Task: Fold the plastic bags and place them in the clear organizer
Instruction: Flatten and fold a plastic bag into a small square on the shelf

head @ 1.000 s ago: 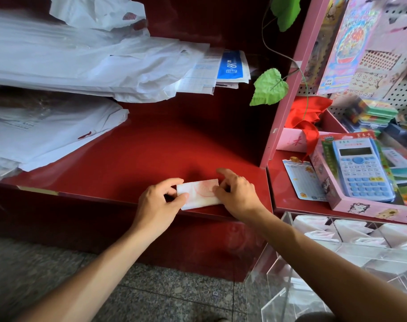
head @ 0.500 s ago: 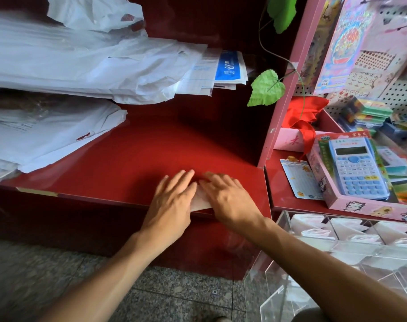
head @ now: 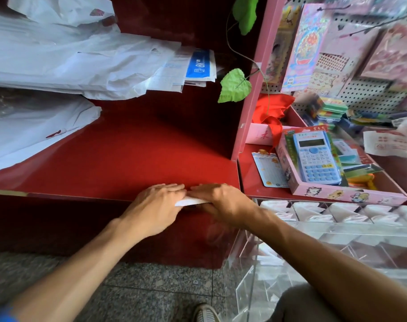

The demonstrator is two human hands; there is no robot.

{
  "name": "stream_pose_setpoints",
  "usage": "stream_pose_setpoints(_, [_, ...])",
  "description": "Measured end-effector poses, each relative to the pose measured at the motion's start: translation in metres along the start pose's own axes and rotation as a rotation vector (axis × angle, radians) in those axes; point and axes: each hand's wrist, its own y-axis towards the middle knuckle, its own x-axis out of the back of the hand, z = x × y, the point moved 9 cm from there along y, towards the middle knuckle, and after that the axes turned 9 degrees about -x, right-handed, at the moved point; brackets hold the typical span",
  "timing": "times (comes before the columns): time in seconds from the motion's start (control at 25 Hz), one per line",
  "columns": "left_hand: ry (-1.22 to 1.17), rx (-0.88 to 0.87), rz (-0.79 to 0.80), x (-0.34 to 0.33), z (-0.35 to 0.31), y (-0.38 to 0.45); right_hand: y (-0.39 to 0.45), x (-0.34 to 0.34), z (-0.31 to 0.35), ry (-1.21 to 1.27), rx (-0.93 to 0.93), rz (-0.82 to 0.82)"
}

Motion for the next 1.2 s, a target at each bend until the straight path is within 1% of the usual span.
stream_pose_setpoints(0.04, [-0.116,-0.031,-0.021,0.005,-0.010,0.006,-0.011,0.016,-0.009,0.111,-0.033,-0.046])
stream_pose_setpoints(0.12, [-0.353,-0.054,-0.031,0.011,-0.033,0.017,-0.036,0.044,-0.036,0.392,-0.192,-0.088])
stream_pose_setpoints(0.16, [-0.422,-0.049,-0.027,0.010,-0.046,0.023,-0.050,0.057,-0.050,0.523,-0.261,-0.118])
stream_pose_setpoints(0.24, [-0.471,-0.044,-0.052,0.008,-0.074,0.037,-0.082,0.078,-0.072,0.711,-0.357,-0.208])
stream_pose_setpoints(0.32, [-0.443,-0.099,-0.094,0.006,-0.101,0.051,-0.117,0.090,-0.090,0.840,-0.417,-0.317])
stream_pose_setpoints(0.36, [-0.378,-0.125,-0.079,0.000,-0.112,0.057,-0.137,0.093,-0.099,0.881,-0.450,-0.378])
stream_pose_setpoints(0.44, [-0.222,-0.123,-0.022,-0.015,-0.122,0.063,-0.176,0.090,-0.123,0.946,-0.528,-0.485])
stream_pose_setpoints(0.56, [-0.147,-0.124,0.073,-0.033,-0.131,0.069,-0.235,0.076,-0.163,1.007,-0.677,-0.581])
stream_pose_setpoints(0.64, [-0.144,-0.132,0.139,-0.042,-0.128,0.071,-0.269,0.071,-0.183,0.996,-0.758,-0.645])
stream_pose_setpoints(0.72, [-0.157,-0.130,0.194,-0.047,-0.124,0.071,-0.295,0.074,-0.199,0.942,-0.799,-0.688])
stream_pose_setpoints(0.8, [-0.137,-0.142,0.207,-0.050,-0.123,0.070,-0.315,0.085,-0.213,0.735,-0.825,-0.687])
stream_pose_setpoints(0.88, [-0.112,-0.146,0.184,-0.051,-0.125,0.071,-0.325,0.099,-0.225,0.443,-0.866,-0.619])
stream_pose_setpoints(1.0, [-0.100,-0.146,0.152,-0.050,-0.126,0.073,-0.318,0.108,-0.226,0.142,-0.864,-0.482])
stream_pose_setpoints(1.08, [-0.108,-0.144,0.151,-0.050,-0.126,0.073,-0.299,0.101,-0.216,0.000,-0.785,-0.403])
stream_pose_setpoints(1.2, [-0.109,-0.147,0.155,-0.050,-0.126,0.072,-0.281,0.079,-0.209,-0.059,-0.728,-0.315])
